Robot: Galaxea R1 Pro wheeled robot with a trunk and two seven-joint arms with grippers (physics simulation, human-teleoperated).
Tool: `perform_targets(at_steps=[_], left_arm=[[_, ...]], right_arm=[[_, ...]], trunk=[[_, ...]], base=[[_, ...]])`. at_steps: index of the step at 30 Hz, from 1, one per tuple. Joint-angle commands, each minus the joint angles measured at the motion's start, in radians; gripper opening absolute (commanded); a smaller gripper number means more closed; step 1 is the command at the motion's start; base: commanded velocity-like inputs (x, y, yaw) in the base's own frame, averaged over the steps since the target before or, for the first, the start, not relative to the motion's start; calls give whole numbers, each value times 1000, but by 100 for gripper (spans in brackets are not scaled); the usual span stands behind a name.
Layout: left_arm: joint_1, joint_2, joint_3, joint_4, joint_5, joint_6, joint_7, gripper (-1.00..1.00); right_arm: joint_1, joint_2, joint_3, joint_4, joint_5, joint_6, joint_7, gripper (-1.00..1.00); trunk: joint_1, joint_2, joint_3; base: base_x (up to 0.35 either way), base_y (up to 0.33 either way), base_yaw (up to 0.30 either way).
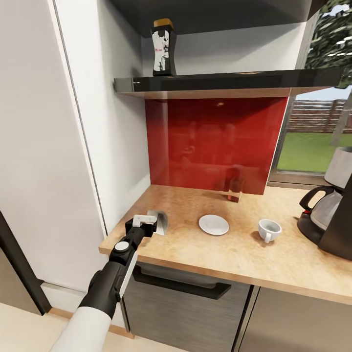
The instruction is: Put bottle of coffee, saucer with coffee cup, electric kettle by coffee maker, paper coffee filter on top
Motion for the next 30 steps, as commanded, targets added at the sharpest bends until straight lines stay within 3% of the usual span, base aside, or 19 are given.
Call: perform_targets(at_steps=[1, 30], left_arm=[[0, 0, -1, -1, -10, 5, 1, 100], [0, 0, 0, 0, -10, 5, 1, 100]], right_arm=[[-1, 0, 4, 1, 1, -3, 0, 100], [-1, 0, 5, 1, 1, -3, 0, 100]], trunk=[[0, -1, -1], [0, -1, -1]], base=[[0, 0, 0], [44, 0, 0]])
